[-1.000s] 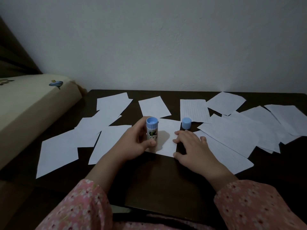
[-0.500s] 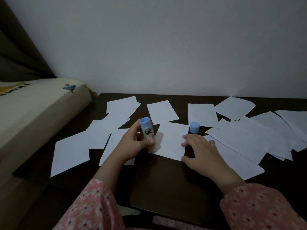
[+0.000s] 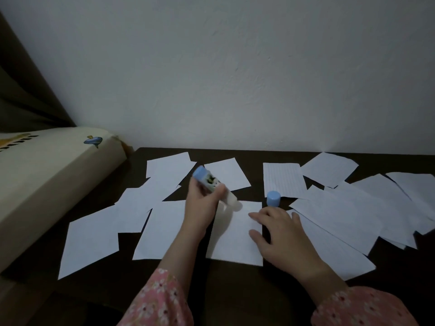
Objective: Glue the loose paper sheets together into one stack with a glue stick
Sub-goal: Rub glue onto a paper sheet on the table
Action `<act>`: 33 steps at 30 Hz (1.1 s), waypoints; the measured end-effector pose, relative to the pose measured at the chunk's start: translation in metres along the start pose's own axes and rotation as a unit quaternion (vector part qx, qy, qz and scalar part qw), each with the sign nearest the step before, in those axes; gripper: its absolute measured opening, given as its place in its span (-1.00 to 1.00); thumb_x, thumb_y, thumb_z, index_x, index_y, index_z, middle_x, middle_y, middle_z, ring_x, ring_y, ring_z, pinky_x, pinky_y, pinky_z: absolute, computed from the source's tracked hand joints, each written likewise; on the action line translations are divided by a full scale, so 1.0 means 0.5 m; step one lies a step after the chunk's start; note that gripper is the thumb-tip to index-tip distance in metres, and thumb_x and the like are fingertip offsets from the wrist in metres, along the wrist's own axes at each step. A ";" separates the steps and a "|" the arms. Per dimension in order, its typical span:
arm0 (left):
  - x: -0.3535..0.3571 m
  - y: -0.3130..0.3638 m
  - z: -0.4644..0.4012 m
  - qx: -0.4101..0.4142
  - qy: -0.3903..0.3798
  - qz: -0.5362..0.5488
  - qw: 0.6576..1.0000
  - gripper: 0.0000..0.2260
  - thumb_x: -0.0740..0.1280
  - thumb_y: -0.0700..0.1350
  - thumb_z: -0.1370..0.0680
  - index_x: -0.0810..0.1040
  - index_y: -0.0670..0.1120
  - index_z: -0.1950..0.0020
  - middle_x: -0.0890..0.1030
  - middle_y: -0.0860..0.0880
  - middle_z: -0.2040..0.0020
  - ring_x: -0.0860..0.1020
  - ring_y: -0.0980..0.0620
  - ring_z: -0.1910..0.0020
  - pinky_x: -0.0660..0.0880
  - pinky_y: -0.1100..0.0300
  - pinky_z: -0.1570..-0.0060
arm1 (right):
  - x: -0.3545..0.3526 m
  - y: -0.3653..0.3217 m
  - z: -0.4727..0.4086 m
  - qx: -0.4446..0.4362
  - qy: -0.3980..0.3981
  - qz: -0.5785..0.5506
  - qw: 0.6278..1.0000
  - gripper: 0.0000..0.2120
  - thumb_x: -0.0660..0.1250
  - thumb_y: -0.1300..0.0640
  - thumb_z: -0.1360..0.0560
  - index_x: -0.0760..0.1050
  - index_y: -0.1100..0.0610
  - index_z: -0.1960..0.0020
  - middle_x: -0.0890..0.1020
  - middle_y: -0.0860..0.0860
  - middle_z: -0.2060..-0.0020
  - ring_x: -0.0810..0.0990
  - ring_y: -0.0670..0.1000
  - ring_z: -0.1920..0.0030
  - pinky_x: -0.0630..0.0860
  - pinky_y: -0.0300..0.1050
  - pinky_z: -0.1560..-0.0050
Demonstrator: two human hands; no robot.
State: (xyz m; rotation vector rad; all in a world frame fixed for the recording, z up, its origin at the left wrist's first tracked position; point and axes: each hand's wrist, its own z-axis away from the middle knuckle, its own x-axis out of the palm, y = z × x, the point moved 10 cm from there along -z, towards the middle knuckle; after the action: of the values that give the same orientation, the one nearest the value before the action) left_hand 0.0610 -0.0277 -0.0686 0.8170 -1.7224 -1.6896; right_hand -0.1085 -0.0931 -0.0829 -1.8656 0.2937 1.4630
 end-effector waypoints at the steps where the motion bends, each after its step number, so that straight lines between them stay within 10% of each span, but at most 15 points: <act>1: 0.020 0.008 0.001 0.024 -0.019 -0.053 0.998 -0.55 0.41 -0.13 -0.50 0.35 0.03 -0.34 0.52 0.08 -0.11 0.50 0.13 -0.07 0.47 0.23 0.02 | -0.003 0.005 -0.001 0.005 0.013 -0.003 1.000 -0.57 0.12 -0.14 -0.59 0.25 -0.18 -0.45 0.33 -0.18 -0.33 0.24 -0.14 -0.37 0.02 0.05 -0.49; 15: 0.153 0.029 -0.008 0.134 -0.142 -0.229 0.954 -0.65 0.41 -0.09 -0.50 0.36 0.09 -0.21 0.49 0.18 -0.07 0.48 0.28 0.05 0.43 0.45 0.22 | 0.006 0.044 -0.018 0.016 0.002 0.014 1.000 -0.52 0.16 -0.17 -0.55 0.25 -0.17 -0.46 0.24 -0.23 -0.46 0.09 -0.11 -0.49 0.06 0.05 -0.49; 33: 0.101 0.024 -0.031 0.111 -0.127 -0.304 0.937 -0.52 0.38 -0.12 -0.53 0.30 0.06 -0.40 0.46 0.02 -0.29 0.43 0.15 -0.14 0.37 0.25 -0.03 | 0.006 0.042 -0.014 0.032 0.005 0.014 0.999 -0.52 0.17 -0.16 -0.55 0.26 -0.16 -0.45 0.24 -0.23 -0.46 0.09 -0.12 -0.49 0.04 0.08 -0.50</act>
State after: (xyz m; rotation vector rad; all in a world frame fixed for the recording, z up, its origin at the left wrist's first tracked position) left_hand 0.0404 -0.0764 -0.0569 1.4022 -1.9934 -2.0909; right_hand -0.1147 -0.1116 -0.0935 -1.8245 0.3684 1.4464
